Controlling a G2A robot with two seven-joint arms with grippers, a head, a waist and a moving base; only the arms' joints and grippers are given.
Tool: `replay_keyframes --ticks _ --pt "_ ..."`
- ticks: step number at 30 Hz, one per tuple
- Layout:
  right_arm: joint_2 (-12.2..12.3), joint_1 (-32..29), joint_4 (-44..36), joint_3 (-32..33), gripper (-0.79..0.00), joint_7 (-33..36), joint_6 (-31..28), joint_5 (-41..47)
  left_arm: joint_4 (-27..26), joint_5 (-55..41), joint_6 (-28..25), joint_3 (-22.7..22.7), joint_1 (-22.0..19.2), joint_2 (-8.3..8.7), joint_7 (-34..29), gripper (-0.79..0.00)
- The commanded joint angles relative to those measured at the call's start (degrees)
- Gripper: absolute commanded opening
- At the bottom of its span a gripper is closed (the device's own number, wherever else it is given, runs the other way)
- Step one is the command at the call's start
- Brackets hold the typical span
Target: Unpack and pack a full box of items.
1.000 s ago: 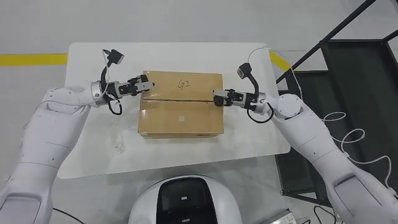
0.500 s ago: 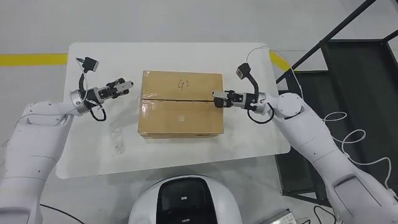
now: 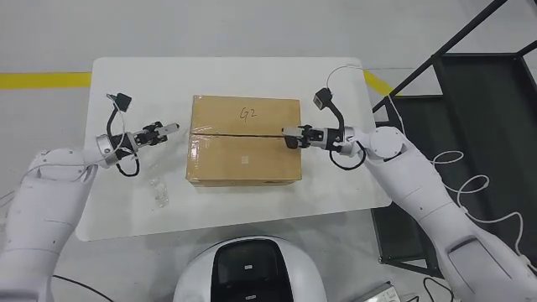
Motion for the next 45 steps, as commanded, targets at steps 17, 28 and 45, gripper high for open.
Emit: replay_keyframes --ticks 17,28,45 --pt "-1.4 0.8 1.0 -0.8 0.0 0.5 -0.8 -0.3 -19.2 -12.8 17.3 -14.7 20.3 3.59 2.8 0.0" --pt "-1.8 1.3 2.3 -0.2 0.0 1.7 -1.7 -0.6 -20.9 -13.0 19.3 -15.4 21.9 3.72 3.5 0.0" --pt "-1.5 0.2 0.3 2.6 0.0 3.8 -0.9 2.0 -20.9 -13.0 19.3 -15.4 21.9 3.72 3.5 0.0"
